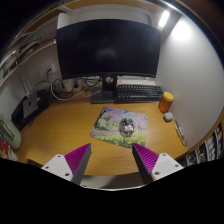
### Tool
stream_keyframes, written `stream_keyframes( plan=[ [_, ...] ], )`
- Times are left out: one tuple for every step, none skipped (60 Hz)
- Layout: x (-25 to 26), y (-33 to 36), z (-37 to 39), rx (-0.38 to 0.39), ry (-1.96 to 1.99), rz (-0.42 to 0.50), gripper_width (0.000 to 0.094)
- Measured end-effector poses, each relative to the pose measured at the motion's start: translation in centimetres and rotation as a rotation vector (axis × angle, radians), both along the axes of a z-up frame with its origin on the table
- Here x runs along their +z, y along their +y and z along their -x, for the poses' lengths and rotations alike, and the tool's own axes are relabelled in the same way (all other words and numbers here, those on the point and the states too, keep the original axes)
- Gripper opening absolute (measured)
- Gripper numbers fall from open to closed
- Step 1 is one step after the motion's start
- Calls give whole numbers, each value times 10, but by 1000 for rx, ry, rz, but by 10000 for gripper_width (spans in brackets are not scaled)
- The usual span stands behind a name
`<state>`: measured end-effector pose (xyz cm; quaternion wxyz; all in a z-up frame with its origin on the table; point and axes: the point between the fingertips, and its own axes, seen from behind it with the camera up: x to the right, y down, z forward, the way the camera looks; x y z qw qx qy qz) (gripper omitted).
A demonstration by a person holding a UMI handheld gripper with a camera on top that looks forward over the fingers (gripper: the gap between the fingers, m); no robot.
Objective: Arrange mouse
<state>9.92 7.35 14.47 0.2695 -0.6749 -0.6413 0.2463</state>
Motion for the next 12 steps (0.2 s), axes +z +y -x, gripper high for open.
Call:
stream_keyframes(
  plan=[
    [0, 0, 0, -3, 0, 1, 853],
    [0, 1, -1, -4, 1, 0, 853],
    [-1, 1, -1, -6, 1, -3, 853],
    [-1, 1, -1, -6, 2, -8, 854],
    [-1, 1, -1, -6, 3, -12, 854],
    [-1, 2, 0, -7, 4, -17, 854],
    [-1, 1, 0, -9, 3, -20, 855],
    [-2, 1, -1, -12, 1, -20, 855],
    [-3, 0, -1, -15, 0, -17, 855],
    [-4, -1, -1, -18, -1, -13, 854],
    [-4, -2, -1, -20, -2, -9, 854],
    [-5, -4, -1, -25, -5, -5, 853]
  ],
)
